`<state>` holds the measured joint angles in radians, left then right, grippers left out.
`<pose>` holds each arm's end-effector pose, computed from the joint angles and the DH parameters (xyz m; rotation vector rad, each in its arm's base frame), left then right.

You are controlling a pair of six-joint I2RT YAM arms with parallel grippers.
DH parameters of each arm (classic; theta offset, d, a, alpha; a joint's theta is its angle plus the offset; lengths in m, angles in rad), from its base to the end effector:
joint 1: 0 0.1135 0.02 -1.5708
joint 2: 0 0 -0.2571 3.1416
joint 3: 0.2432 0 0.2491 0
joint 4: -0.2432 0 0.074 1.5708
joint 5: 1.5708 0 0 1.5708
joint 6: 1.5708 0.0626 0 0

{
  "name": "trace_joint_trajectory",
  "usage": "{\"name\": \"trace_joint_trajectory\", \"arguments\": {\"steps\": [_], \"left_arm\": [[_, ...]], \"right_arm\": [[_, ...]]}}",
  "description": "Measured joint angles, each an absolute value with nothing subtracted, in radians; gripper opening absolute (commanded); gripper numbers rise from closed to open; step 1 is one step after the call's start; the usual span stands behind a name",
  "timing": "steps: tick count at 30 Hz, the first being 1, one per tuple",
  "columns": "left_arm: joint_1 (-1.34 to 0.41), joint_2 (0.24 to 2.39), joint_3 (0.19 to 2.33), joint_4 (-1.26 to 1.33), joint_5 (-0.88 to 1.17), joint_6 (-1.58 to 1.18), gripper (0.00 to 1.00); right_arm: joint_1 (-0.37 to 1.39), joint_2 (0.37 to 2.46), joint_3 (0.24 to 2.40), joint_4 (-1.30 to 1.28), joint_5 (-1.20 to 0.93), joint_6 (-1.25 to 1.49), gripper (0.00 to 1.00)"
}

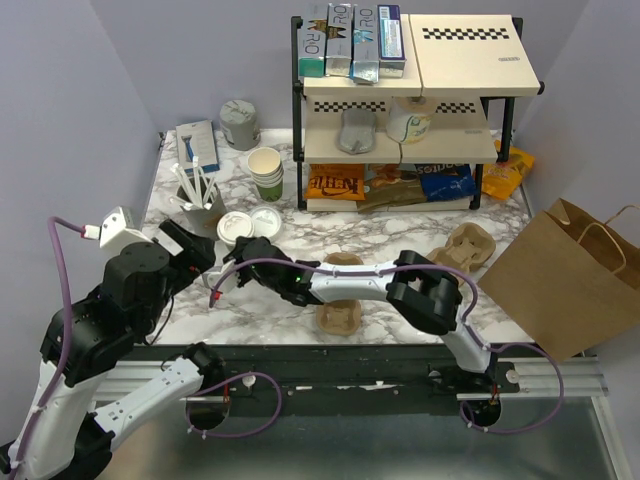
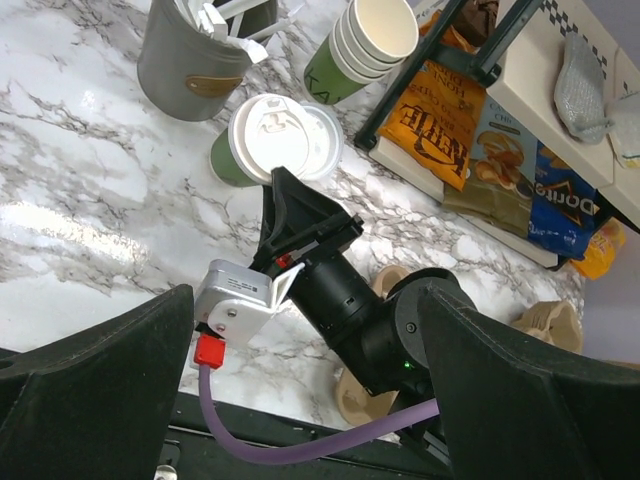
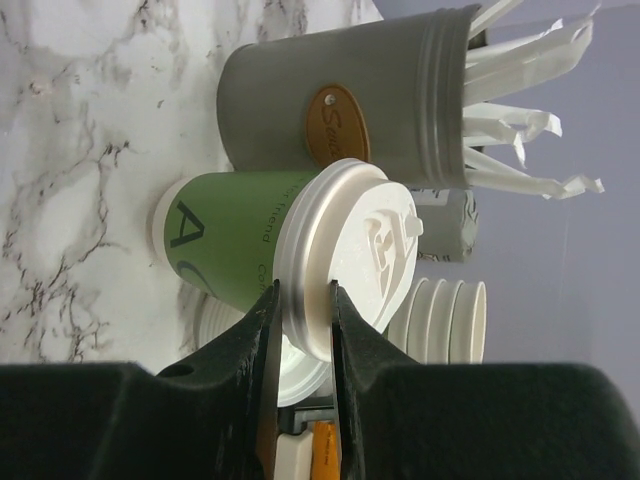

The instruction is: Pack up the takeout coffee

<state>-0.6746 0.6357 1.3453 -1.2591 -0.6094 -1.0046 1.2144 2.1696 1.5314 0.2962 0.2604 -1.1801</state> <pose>0.0726 -0.0122 0.4037 -0.6785 1.9220 -0.4155 0.1971 0.4831 0.1849 -1.7041 0.8564 -0.2257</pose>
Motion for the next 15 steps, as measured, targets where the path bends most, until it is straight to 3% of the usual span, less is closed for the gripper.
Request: {"name": "trace_joint_trajectory", "arguments": {"steps": [9, 15], "left_arm": [[-0.675, 0.652, 1.340, -1.235, -0.590, -0.987, 0.99], [-0.675, 0.652, 1.340, -1.235, -0.588, -0.983, 0.99]], "right_arm": [[1.207, 2.209, 1.600, 0.295, 0.272, -1.186, 0.41], [1.200, 2.212, 1.602, 0.282, 0.271, -1.187, 0.60]]}}
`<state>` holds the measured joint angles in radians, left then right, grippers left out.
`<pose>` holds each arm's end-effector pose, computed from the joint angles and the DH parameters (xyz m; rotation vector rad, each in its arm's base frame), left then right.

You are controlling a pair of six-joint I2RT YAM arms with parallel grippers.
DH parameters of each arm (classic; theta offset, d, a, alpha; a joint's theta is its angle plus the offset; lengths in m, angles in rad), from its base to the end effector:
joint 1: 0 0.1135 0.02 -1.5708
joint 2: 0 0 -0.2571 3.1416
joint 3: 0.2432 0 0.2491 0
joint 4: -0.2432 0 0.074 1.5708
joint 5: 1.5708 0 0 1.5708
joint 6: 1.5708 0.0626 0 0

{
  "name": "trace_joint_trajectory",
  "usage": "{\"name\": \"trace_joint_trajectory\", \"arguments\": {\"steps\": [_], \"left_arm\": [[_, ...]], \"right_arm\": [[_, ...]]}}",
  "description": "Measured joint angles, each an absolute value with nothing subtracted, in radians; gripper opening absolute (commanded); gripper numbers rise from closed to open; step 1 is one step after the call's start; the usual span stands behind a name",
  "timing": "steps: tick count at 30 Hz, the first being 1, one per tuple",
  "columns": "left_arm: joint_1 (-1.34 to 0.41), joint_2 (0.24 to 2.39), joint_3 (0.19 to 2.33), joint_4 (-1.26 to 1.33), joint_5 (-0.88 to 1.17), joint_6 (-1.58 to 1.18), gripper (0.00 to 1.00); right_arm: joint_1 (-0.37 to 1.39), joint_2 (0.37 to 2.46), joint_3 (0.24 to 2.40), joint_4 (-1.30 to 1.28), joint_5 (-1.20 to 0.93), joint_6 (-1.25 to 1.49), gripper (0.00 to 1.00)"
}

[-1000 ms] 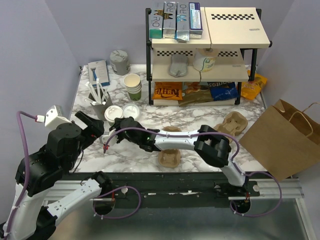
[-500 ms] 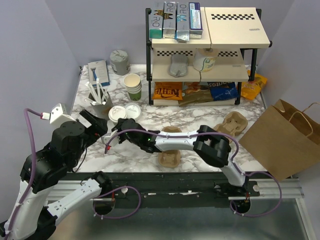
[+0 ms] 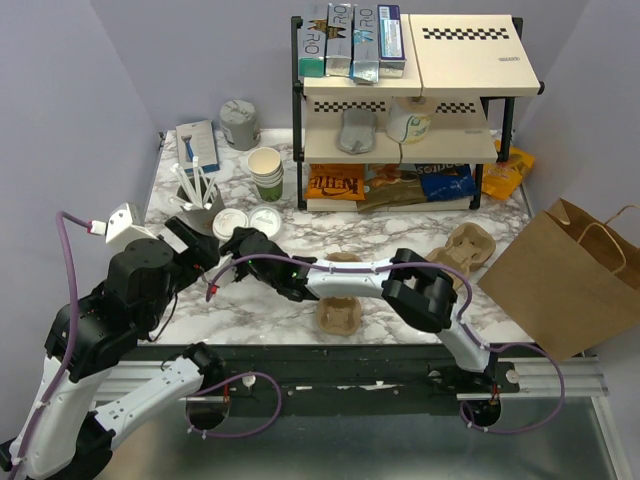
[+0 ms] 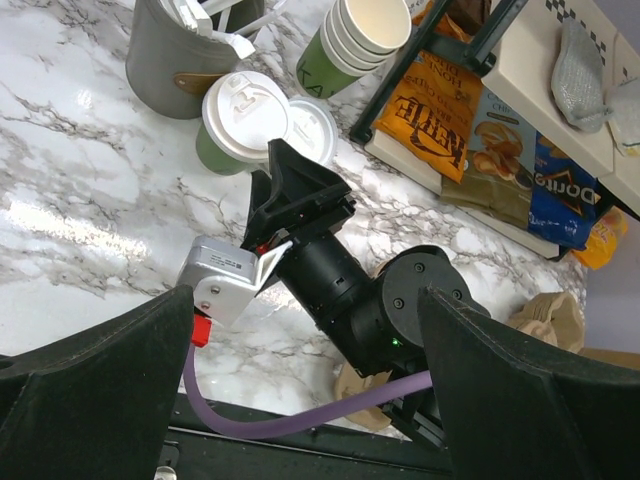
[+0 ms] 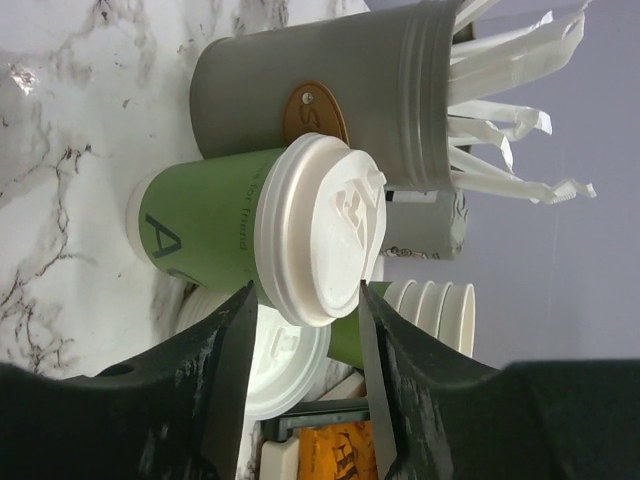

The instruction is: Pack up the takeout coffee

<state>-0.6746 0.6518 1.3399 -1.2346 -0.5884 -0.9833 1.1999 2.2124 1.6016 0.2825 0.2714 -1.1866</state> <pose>0.0779 -0.0178 0.4038 -0.6488 1.9380 -0.4226 0.2090 0.4911 0.1866 -1.6846 0.8663 -0.2484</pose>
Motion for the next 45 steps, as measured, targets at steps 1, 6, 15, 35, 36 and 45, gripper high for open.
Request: {"name": "trace_joint_trajectory", "arguments": {"steps": [1, 6, 15, 35, 36, 45], "left_arm": [[-0.675, 0.652, 1.340, -1.235, -0.588, -0.983, 0.99], [-0.675, 0.652, 1.340, -1.235, -0.585, -0.979, 0.99], [-0.675, 0.671, 1.343, -1.216, -0.557, -0.962, 0.99], [-0.677, 0.919, 1.007, -0.720, -0.077, -0.794, 0.99], [-0.677, 0.944, 0.996, -0.685, -0.035, -0.786, 0.99], [-0.786, 1.214, 1.027, -0.417, 0.186, -0.710, 0.99]], "right_arm": [[1.200, 2.212, 1.602, 0.279, 0.271, -1.187, 0.63], [1.200, 2.206, 1.599, 0.267, 0.266, -1.170, 0.80], [1.200, 1.938, 1.460, 0.214, 0.188, -1.032, 1.00], [0.640, 1.013, 1.376, -0.601, 0.593, 0.146, 1.00], [0.602, 0.999, 1.390, -0.648, 0.597, 0.184, 1.00], [0.092, 1.124, 1.487, -0.957, 0.531, 0.324, 1.00]]}}
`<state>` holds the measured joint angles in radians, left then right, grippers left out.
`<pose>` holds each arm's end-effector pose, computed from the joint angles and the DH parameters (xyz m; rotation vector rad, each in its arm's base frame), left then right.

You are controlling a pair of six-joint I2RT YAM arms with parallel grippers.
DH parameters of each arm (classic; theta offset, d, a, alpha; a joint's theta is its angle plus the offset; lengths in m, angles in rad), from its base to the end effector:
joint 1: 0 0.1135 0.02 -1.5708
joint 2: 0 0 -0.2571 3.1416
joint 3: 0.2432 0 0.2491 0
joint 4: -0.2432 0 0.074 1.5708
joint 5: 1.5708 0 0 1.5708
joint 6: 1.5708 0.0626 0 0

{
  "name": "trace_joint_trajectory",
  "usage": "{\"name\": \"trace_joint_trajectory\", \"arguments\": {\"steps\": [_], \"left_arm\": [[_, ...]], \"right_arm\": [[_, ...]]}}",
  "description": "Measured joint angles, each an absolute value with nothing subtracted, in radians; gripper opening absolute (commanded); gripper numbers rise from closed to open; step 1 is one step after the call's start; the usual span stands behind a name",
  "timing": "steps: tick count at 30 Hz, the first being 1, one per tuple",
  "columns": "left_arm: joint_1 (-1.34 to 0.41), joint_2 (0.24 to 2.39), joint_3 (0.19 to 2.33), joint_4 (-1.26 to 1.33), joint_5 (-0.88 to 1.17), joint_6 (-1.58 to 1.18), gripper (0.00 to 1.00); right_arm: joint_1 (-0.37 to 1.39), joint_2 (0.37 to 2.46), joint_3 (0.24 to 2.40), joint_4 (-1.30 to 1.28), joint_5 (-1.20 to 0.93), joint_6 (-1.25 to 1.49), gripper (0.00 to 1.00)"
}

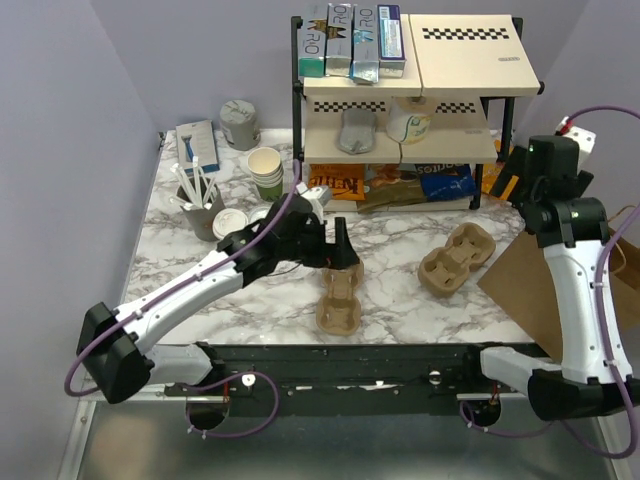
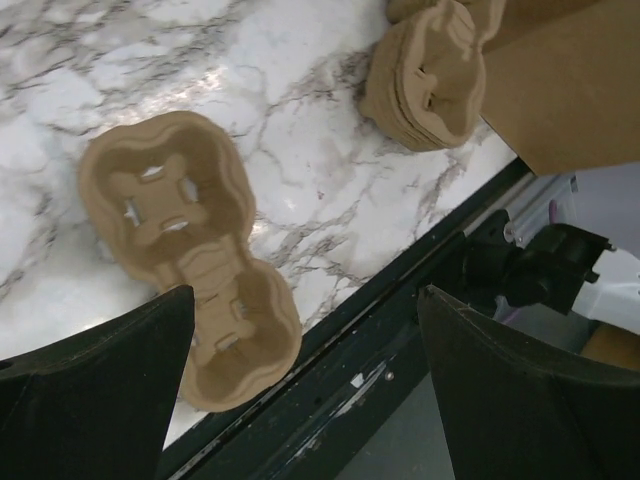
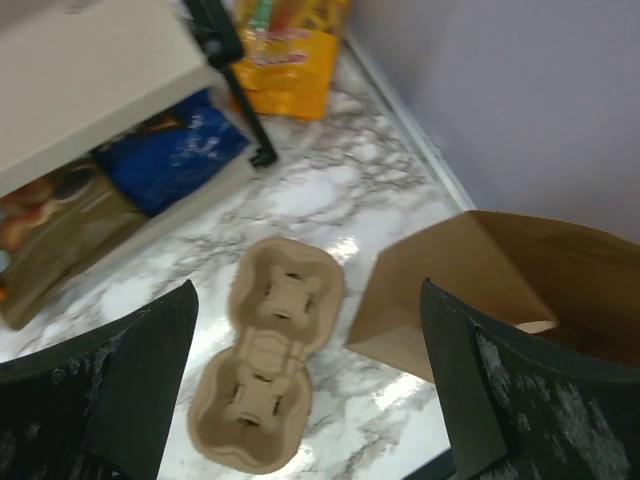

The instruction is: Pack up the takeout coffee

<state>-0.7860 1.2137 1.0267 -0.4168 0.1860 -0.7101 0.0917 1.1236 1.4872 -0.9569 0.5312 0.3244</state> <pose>0.1970 -0.2136 0.2914 0.2050 2.3536 -1.0041 0.2215 -0.0115 0.4158 0.5373 2.0196 -0.3233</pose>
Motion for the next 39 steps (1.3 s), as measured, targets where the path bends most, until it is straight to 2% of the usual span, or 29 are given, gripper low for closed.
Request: {"name": "trace_joint_trajectory", "arguments": {"steps": [10, 16, 18, 19, 20, 22, 23, 25, 26, 28, 29, 39], "left_arm": [[-0.857, 1.300, 1.036, -0.333, 0.230, -0.683, 0.99], [-0.860, 1.302, 1.023, -0.312, 0.230, -0.681, 0.99], [-0.860, 1.303, 1.022, -0.313, 0.230, -0.676, 0.99], [-0.860, 1.303, 1.021, -0.313, 0.229, -0.674, 0.99], [-0.860, 1.303, 1.018, -0.313, 0.229, -0.672, 0.99], [-0.860, 1.303, 1.012, -0.319, 0.223, -0.669, 0.99], [-0.860, 1.303, 1.009, -0.324, 0.219, -0.666, 0.99], [-0.860, 1.303, 1.002, -0.333, 0.213, -0.664, 0.99], [-0.860, 1.301, 0.999, -0.339, 0.210, -0.663, 0.99], [-0.860, 1.299, 0.994, -0.341, 0.206, -0.662, 0.99], [-0.860, 1.295, 0.992, -0.342, 0.201, -0.662, 0.99], [-0.860, 1.262, 0.991, -0.348, 0.183, -0.662, 0.99]], "right_arm": [[-0.111, 1.163, 1.635, -1.052, 0.568, 0.321, 1.00], [-0.181, 1.264, 1.641, -1.079, 0.566, 0.323, 1.00], [-0.194, 1.276, 1.604, -1.085, 0.565, 0.329, 0.97], [-0.194, 1.275, 1.580, -1.095, 0.562, 0.333, 0.94], [-0.199, 1.268, 1.554, -1.094, 0.551, 0.333, 0.80], [-0.205, 1.247, 1.497, -1.093, 0.522, 0.338, 0.65], [-0.207, 1.238, 1.477, -1.095, 0.505, 0.338, 0.54], [-0.207, 1.225, 1.461, -1.097, 0.480, 0.341, 0.41], [-0.207, 1.221, 1.461, -1.093, 0.473, 0.340, 0.30], [-0.207, 1.202, 1.462, -1.092, 0.459, 0.341, 0.23], [-0.207, 1.192, 1.467, -1.094, 0.453, 0.340, 0.15], [-0.207, 1.086, 1.626, -1.123, 0.374, 0.279, 0.13]]}}
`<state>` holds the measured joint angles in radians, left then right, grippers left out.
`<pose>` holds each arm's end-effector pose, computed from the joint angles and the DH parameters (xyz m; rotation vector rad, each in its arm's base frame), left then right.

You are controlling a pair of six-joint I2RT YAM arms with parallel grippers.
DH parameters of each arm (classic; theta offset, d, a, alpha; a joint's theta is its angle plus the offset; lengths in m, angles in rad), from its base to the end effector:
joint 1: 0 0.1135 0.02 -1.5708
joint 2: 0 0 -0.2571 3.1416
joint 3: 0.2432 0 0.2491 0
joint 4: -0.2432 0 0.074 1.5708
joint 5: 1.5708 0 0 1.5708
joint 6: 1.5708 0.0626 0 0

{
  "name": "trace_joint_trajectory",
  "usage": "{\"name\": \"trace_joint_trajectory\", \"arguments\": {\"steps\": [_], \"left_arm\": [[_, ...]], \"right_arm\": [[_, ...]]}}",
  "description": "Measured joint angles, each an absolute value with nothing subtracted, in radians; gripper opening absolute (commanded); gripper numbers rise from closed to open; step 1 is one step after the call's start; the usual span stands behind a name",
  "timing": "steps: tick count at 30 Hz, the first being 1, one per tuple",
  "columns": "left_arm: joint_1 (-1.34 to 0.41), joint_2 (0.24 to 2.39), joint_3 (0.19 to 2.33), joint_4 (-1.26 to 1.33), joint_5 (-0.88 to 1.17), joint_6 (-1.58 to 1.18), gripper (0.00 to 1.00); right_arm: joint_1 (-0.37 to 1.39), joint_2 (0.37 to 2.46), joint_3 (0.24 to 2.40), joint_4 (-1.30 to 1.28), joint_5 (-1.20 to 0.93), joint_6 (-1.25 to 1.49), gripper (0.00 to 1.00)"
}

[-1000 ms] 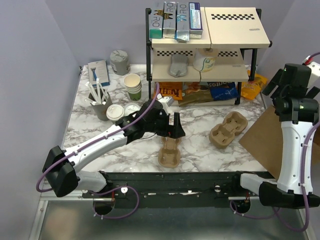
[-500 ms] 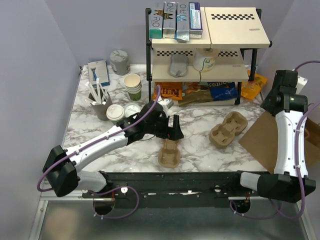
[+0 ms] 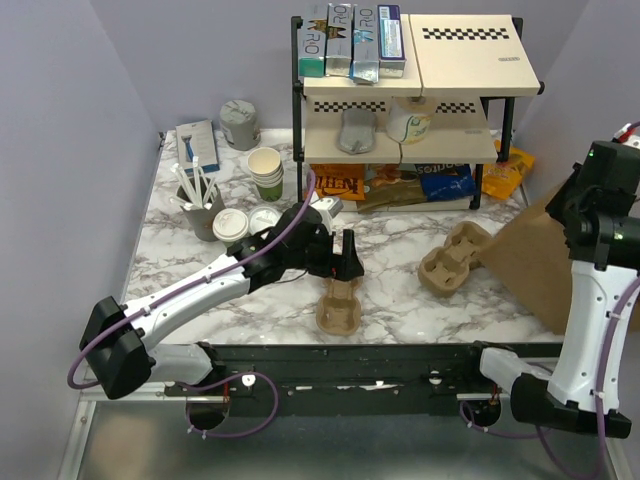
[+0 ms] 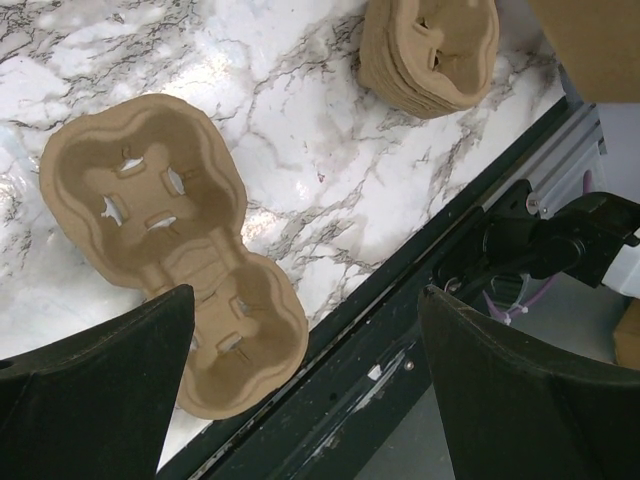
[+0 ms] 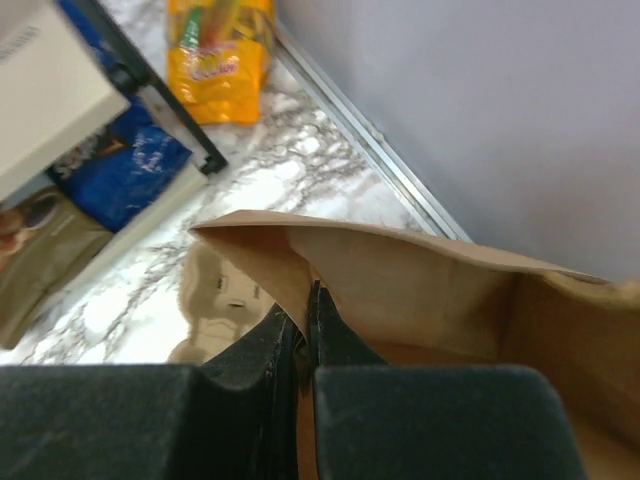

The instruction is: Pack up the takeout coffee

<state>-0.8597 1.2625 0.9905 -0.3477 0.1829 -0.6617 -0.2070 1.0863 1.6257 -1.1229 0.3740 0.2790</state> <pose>0.1880 -0.2357 0.2726 0.3472 2.3579 -1.0034 0.1786 -0.0609 0.4438 0.7194 2.0051 -0.3597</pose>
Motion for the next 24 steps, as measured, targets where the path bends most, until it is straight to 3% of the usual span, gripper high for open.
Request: {"name": "trace_joint_trajectory", "arguments": {"steps": [7, 11, 15, 18, 24], "left_arm": [[-0.860, 1.251, 0.991, -0.372, 0.178, -0.663, 0.99], [-0.860, 1.202, 0.991, -0.408, 0.162, -0.670, 0.99], [-0.860, 1.103, 0.991, -0.452, 0.113, -0.680, 0.99], [-0.860, 1.025, 0.991, -0.493, 0.068, -0.697, 0.99], [-0.860, 0.902, 1.011, -0.622, -0.033, -0.728, 0.99]], "right_arm": [[-0.207, 1.070, 1.879, -1.172, 0.200, 0.176, 0.10], [-0.207, 1.021, 1.917, -1.153, -0.064, 0.103, 0.10], [-0.200, 0.974, 1.893, -1.090, -0.391, 0.065, 0.05], [-0.176, 0.919, 1.804, -1.013, -0.587, 0.047, 0.10], [-0.065, 0.859, 1.638, -0.899, -0.793, -0.007, 0.10]]}}
